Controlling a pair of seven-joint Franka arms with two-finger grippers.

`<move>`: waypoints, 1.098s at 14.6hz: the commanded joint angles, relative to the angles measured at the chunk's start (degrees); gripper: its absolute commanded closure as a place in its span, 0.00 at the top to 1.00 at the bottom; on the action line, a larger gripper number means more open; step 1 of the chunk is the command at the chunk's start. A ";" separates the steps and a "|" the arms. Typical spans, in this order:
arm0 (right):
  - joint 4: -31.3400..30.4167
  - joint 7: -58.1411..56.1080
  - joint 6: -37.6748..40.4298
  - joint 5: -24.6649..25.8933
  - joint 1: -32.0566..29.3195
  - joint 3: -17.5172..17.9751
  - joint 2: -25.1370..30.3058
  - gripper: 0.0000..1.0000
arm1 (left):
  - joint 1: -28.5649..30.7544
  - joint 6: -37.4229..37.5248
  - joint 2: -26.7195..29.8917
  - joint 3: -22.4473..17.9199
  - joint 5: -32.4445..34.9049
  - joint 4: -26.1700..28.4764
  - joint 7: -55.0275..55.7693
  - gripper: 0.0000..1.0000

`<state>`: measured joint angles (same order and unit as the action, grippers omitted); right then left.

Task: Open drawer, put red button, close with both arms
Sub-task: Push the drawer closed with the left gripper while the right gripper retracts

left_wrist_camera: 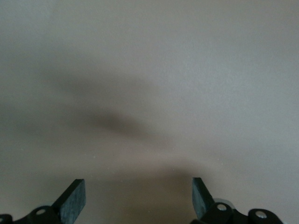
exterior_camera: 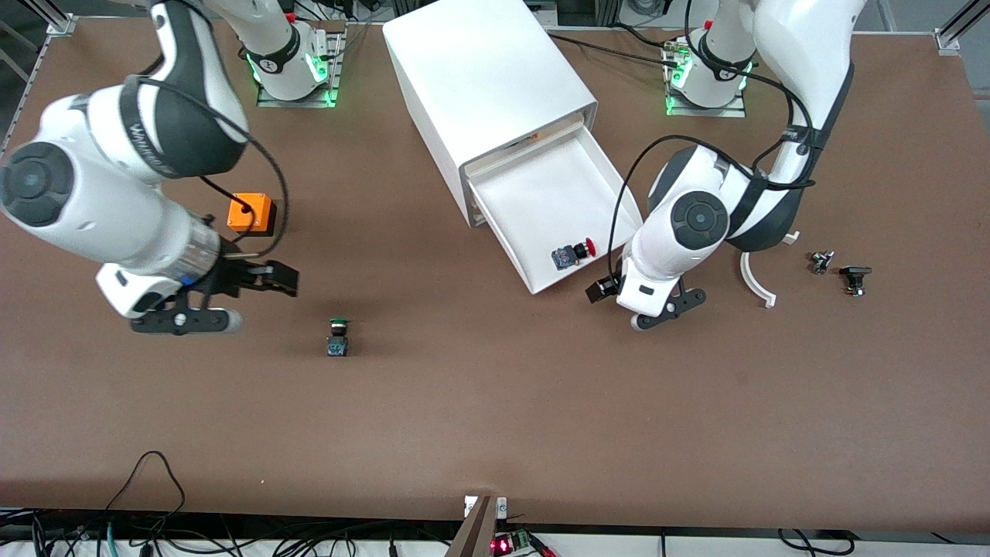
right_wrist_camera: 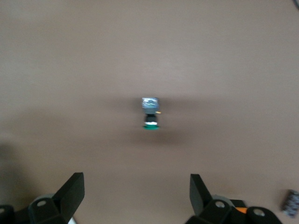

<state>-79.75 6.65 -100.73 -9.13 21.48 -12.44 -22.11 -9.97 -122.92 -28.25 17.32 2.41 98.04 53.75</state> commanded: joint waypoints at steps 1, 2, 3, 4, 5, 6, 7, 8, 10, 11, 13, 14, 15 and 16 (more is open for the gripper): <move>-9.35 -6.37 -1.83 1.65 0.49 -2.50 7.85 1.00 | -1.97 -1.01 -0.48 -0.53 1.63 0.83 3.20 1.00; -11.02 -6.39 -1.83 3.84 0.58 -2.51 10.04 1.00 | -2.33 -1.01 -0.57 -0.53 1.64 1.45 3.56 1.00; -12.95 -6.39 -1.83 5.69 0.58 -2.51 12.41 1.00 | -2.42 -1.01 -0.57 -0.53 1.98 1.71 3.65 1.00; -14.80 -6.21 -1.83 6.58 0.58 -2.51 14.44 1.00 | -2.59 -1.01 -0.49 -0.53 2.42 2.32 3.73 1.00; -16.47 -5.95 -1.83 6.85 0.58 -2.51 16.29 1.00 | -3.29 -1.01 -0.49 -0.53 2.51 2.68 4.26 1.00; -17.44 -5.60 -1.57 6.85 0.58 -2.51 17.78 1.00 | -3.56 -1.01 -0.49 -0.53 2.51 2.77 4.96 1.00; -17.98 -5.33 -1.40 6.93 0.58 -2.59 18.76 1.00 | -4.00 -1.01 -0.49 -0.35 2.51 2.94 5.40 1.00; -17.98 -4.72 -1.13 6.94 0.58 -2.59 19.29 1.00 | -4.79 -1.01 -0.31 -0.35 2.51 3.73 5.75 1.00; -17.98 -4.28 -0.60 6.94 0.58 -2.51 20.08 1.00 | -4.88 -0.83 0.13 0.00 2.51 4.35 5.84 1.00; -17.98 -3.23 -0.26 6.94 0.58 -2.42 20.08 1.00 | -4.88 -0.83 0.56 0.87 2.43 5.14 5.93 1.00; -17.98 -1.47 0.53 6.94 -0.03 -1.81 20.17 1.00 | -4.44 -0.57 1.53 2.71 2.17 6.37 5.84 1.00; -17.98 -1.46 0.97 7.02 -1.86 -0.15 20.43 1.00 | -4.18 -0.22 1.71 3.85 1.90 6.63 5.84 1.00; -17.98 -1.46 1.07 7.02 -5.53 3.35 20.61 1.00 | -4.09 -0.30 1.71 5.00 1.55 7.33 5.84 1.00; -17.98 -1.46 1.07 7.02 -9.57 7.38 20.96 1.00 | -4.09 -0.30 1.71 5.88 1.46 7.43 5.84 1.00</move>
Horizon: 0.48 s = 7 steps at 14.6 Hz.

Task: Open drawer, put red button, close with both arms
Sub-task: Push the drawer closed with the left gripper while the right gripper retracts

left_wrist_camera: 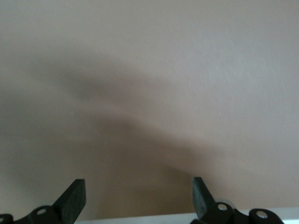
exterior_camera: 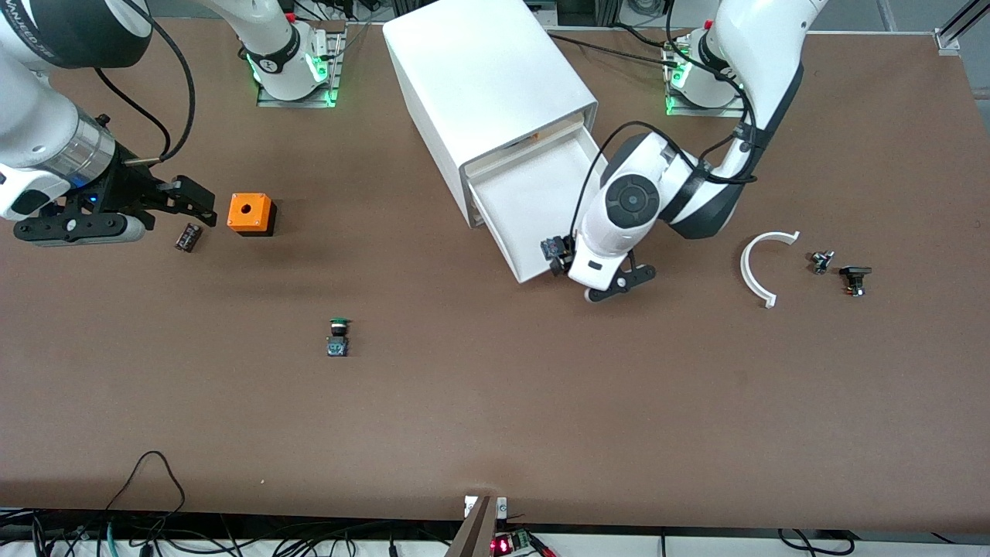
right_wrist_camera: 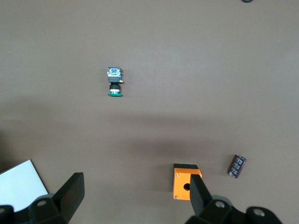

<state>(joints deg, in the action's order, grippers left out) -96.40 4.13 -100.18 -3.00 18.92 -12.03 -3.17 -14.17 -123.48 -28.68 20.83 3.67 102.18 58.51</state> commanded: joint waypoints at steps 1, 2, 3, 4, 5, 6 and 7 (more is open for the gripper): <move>-1.34 0.97 0.68 0.89 -10.97 10.85 2.20 1.00 | 0.11 0.26 2.22 3.33 0.11 3.90 1.17 1.00; -1.34 0.97 0.86 0.89 -14.75 14.46 2.55 1.00 | 0.37 0.61 2.48 4.48 0.11 4.16 1.26 1.00; -1.34 0.97 1.21 0.89 -17.48 17.19 2.64 1.00 | 0.63 2.09 2.75 5.79 0.02 4.43 1.78 1.00; -1.34 0.97 1.30 0.89 -18.12 17.83 2.90 1.00 | 0.90 3.59 2.75 6.68 -0.24 4.43 2.05 1.00; -1.25 0.97 1.47 0.89 -18.04 17.83 2.99 1.00 | 1.07 4.12 2.75 7.47 -1.12 4.43 2.05 1.00; -0.81 0.97 1.65 0.98 -18.04 17.83 2.90 1.00 | 1.25 4.22 2.92 8.17 -2.34 4.43 2.14 1.00; -0.46 0.62 1.56 1.76 -18.04 17.83 2.82 1.00 | 1.25 4.22 3.19 8.96 -3.57 4.43 2.14 1.00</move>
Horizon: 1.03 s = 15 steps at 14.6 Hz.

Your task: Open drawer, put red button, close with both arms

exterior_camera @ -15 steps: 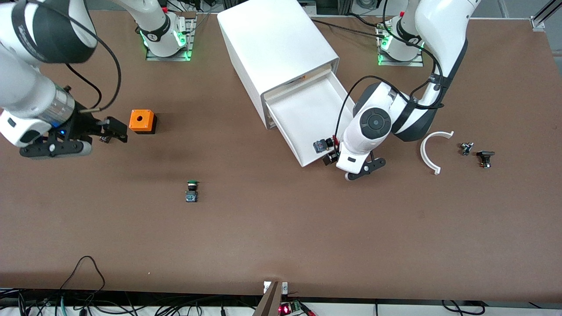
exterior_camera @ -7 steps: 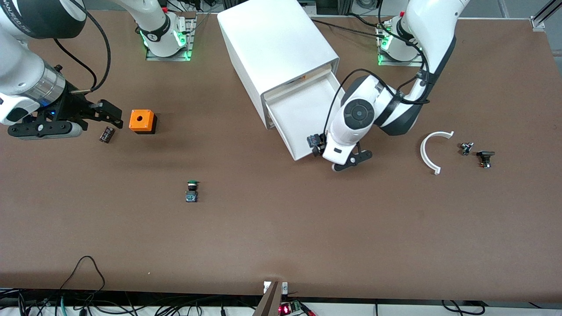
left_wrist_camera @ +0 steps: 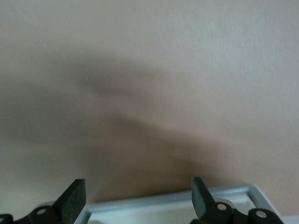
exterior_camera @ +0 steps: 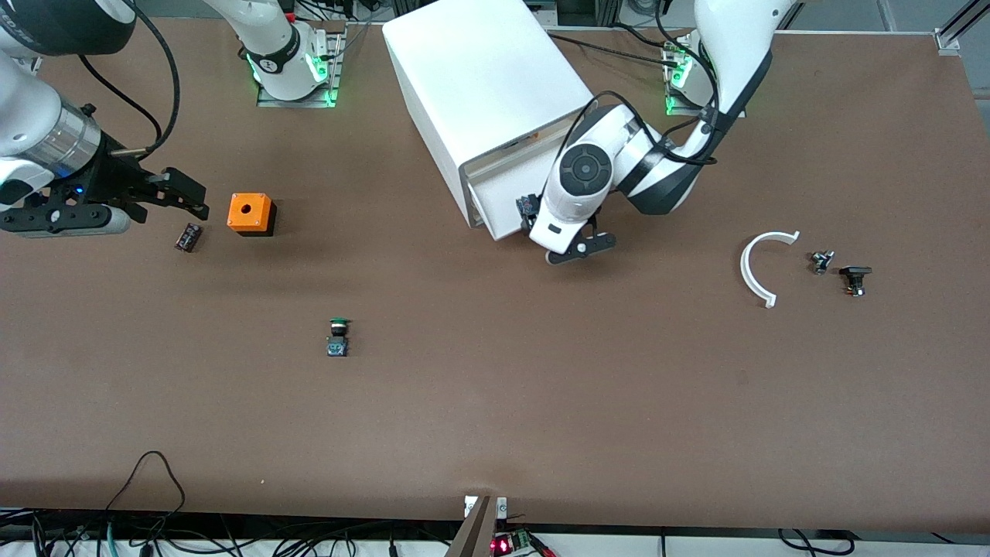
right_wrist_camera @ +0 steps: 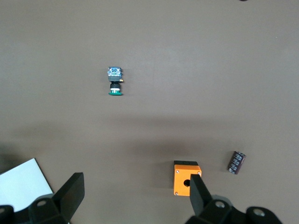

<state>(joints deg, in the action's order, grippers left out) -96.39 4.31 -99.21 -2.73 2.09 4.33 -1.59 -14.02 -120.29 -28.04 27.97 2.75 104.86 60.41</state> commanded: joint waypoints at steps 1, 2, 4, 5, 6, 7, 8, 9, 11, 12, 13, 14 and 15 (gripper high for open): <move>0.15 0.18 0.68 2.89 -1.21 1.65 1.07 1.00 | 1.10 1.46 2.90 2.35 -3.62 1.75 0.32 1.00; 0.50 0.35 0.68 3.68 -1.13 1.74 0.80 1.00 | 1.02 2.68 3.08 2.88 -3.97 1.75 0.32 1.00; 1.47 0.53 0.68 4.04 -1.04 1.74 0.36 1.00 | 1.02 4.09 3.08 4.10 -4.24 1.75 0.32 1.00; 1.65 0.61 0.68 3.96 -1.04 1.74 0.19 1.00 | 0.93 4.62 2.90 4.72 -4.41 1.75 0.32 1.00; 1.73 0.70 0.68 3.61 -1.04 1.74 0.27 1.00 | 0.93 4.98 2.82 5.25 -5.63 1.75 0.32 1.00; 2.52 1.14 0.68 3.60 -1.04 1.74 0.27 1.00 | 0.93 5.07 2.90 5.34 -6.43 1.75 0.32 1.00; 3.14 1.93 0.68 3.52 -1.12 1.74 0.10 1.00 | 0.58 5.15 2.90 5.34 -6.61 1.75 0.32 1.00; 3.23 2.28 0.68 3.52 -1.30 1.56 0.01 1.00 | 0.23 5.15 2.73 5.34 -6.70 1.83 0.32 1.00; 3.58 2.11 0.68 3.43 -1.30 1.56 -0.34 1.00 | 0.05 5.15 2.55 5.52 -6.70 1.92 0.32 1.00; 3.76 2.11 0.60 3.25 -1.39 1.56 -0.43 1.00 | 0.40 5.15 2.55 6.56 -7.22 2.18 0.32 1.00; 4.11 2.28 0.60 3.08 -1.39 1.56 -0.43 1.00 | 0.58 5.15 2.55 6.83 -7.92 2.19 0.32 1.00; 4.20 2.28 0.68 3.16 -1.30 1.56 -0.43 1.00 | 0.58 5.15 2.64 6.92 -8.19 2.19 0.32 1.00; 4.37 2.28 0.68 3.17 -1.30 1.56 -0.43 1.00 | 0.58 5.24 2.64 7.01 -8.28 2.19 0.32 1.00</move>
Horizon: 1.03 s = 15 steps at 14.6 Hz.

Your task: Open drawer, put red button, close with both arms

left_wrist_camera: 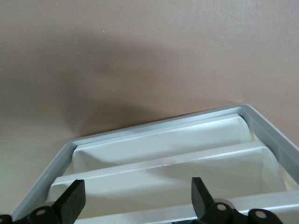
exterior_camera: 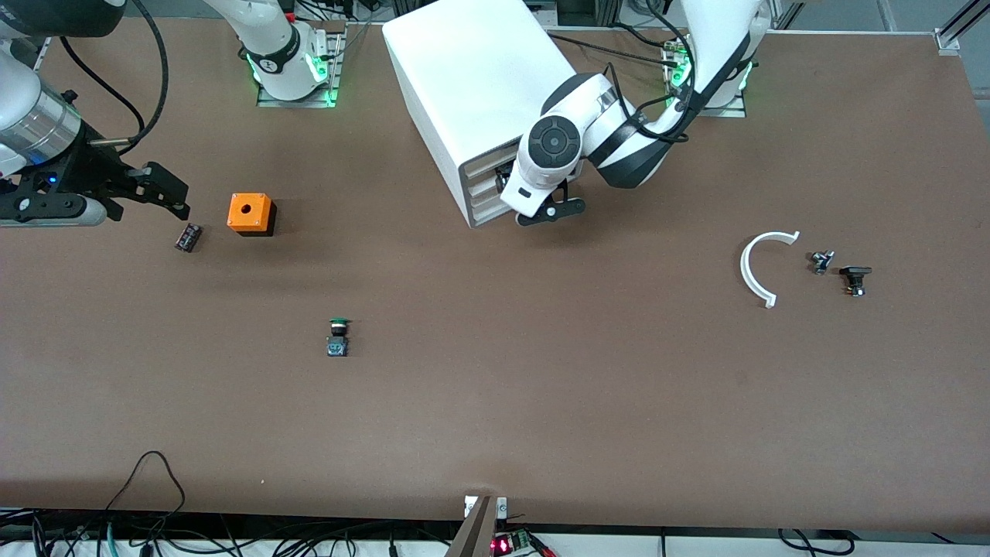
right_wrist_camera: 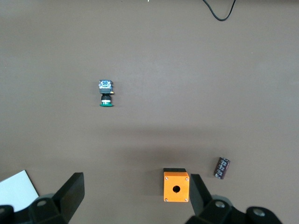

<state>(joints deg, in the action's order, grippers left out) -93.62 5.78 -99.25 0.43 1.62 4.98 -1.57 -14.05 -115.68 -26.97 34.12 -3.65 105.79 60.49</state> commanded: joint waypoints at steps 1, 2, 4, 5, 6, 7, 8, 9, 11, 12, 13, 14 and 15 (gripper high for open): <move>1.59 0.98 0.72 -0.08 -0.91 0.91 -0.46 1.00 | 0.61 0.97 1.66 0.86 -1.89 1.17 0.25 1.00; 1.59 1.07 0.72 -0.17 -1.00 0.82 -0.72 1.00 | 0.87 1.50 1.83 0.86 -1.89 1.17 0.16 1.00; 1.59 0.90 0.72 -0.08 -1.00 0.82 -0.63 1.00 | 2.96 3.25 2.27 0.78 -1.80 -0.57 -0.89 1.00; 1.51 0.90 0.72 -0.08 -1.00 0.82 -0.63 1.00 | 4.54 5.00 2.62 0.78 -1.45 -2.32 -1.07 1.00; 1.51 0.90 0.81 -0.08 -1.00 0.82 -0.55 1.00 | 6.21 7.02 2.80 0.69 -0.75 -4.60 -1.86 1.00; 1.51 0.90 0.81 -0.08 -1.00 0.82 -0.54 1.00 | 7.71 9.22 2.98 0.34 -0.66 -6.98 -4.47 1.00; 1.51 0.81 0.72 -0.08 -1.00 0.82 -0.54 1.00 | 9.12 11.24 3.24 -0.10 0.82 -9.18 -8.42 1.00; 1.51 0.81 0.72 -0.08 -1.00 0.82 -0.54 1.00 | 11.48 14.31 4.20 -0.01 4.75 -11.90 -12.54 1.00; 1.51 0.90 0.81 -0.08 -1.00 0.82 -0.54 1.00 | 15.53 21.51 4.65 0.07 10.66 -17.17 -21.50 1.00; 1.51 0.90 0.81 -0.08 -1.00 0.82 -0.54 1.00 | 17.81 24.07 4.65 -0.01 11.20 -20.07 -26.51 1.00; 1.51 0.90 0.81 -0.08 -1.00 0.82 -0.54 1.00 | 20.01 25.83 4.65 -0.01 11.21 -22.88 -31.69 1.00; 1.51 1.24 0.81 -0.08 -1.00 0.82 -0.46 1.00 | 22.12 27.33 4.65 -0.10 11.29 -25.08 -36.18 1.00; 1.51 1.34 0.81 -0.08 -1.00 0.82 -0.46 1.00 | 24.31 28.04 4.91 -0.01 11.30 -26.50 -40.32 1.00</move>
<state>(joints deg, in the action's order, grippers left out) -93.23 6.25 -99.25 0.43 1.45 4.99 -1.79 7.21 -90.65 -21.91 33.63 6.46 83.30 27.90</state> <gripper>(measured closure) 0.000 0.000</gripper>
